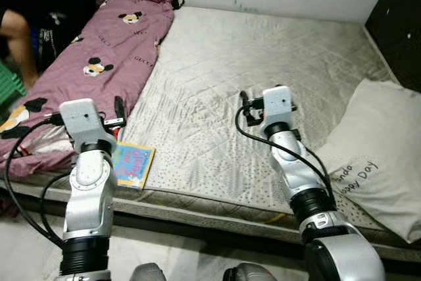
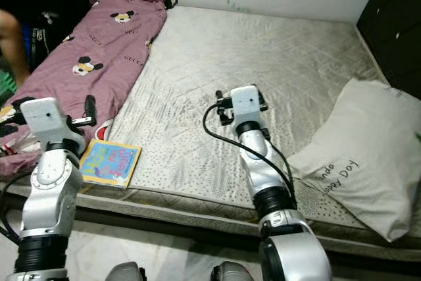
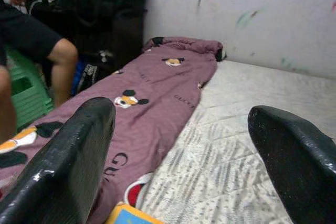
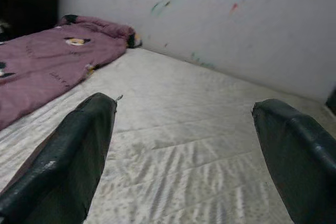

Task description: Clean up the room

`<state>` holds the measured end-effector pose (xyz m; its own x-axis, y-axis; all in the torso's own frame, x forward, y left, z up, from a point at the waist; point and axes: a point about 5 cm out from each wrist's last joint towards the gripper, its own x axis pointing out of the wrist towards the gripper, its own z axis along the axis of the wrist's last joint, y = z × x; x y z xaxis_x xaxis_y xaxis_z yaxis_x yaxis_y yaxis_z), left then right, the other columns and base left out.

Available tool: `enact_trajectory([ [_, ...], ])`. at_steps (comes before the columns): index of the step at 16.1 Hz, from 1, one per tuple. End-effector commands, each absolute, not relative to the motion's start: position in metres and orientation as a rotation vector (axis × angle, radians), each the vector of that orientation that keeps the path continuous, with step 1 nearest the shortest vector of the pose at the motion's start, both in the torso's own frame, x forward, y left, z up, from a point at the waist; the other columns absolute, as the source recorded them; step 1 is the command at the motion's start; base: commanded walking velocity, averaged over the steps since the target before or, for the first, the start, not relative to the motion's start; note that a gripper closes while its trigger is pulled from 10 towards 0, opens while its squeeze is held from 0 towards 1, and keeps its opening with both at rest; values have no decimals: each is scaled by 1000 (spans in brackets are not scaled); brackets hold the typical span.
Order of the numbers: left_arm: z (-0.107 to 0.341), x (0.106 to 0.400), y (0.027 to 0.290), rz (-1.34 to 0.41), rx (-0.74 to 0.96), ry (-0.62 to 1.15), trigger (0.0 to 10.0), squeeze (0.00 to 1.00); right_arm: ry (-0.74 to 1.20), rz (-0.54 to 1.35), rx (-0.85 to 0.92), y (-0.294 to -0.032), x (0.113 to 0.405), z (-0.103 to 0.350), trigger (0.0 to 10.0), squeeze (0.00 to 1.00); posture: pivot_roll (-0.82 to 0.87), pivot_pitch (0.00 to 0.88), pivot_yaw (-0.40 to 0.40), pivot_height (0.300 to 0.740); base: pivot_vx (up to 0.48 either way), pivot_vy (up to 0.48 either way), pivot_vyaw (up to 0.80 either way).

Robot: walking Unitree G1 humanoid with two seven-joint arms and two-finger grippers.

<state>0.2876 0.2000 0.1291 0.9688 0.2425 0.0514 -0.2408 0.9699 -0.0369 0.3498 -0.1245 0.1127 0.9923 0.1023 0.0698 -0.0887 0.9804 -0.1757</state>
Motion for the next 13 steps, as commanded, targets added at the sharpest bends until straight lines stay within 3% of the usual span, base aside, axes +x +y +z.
enact_trajectory([
  [1, 125, 285, 200, 241, -13, -53, 10000, 0, -75, 88, -145, -128, 348, 115, 10000, 0, -17, 0, -22, 740, 0, 0, 0],
  [6, 113, 267, 198, 245, -19, -39, 10000, 0, -148, 92, -161, -129, 334, 121, 10000, 0, -13, 0, -30, 740, 0, 0, 0],
  [9, 109, 271, 189, 220, -24, -26, 10000, 0, -97, 112, -114, -130, 334, 117, 10000, 0, -37, 0, -38, 740, 0, 0, -800],
  [13, 104, 264, 185, 179, -22, 3, 10000, 0, -80, 133, -154, -127, 320, 108, 10000, 0, -20, 0, -38, 740, 0, 0, 0],
])
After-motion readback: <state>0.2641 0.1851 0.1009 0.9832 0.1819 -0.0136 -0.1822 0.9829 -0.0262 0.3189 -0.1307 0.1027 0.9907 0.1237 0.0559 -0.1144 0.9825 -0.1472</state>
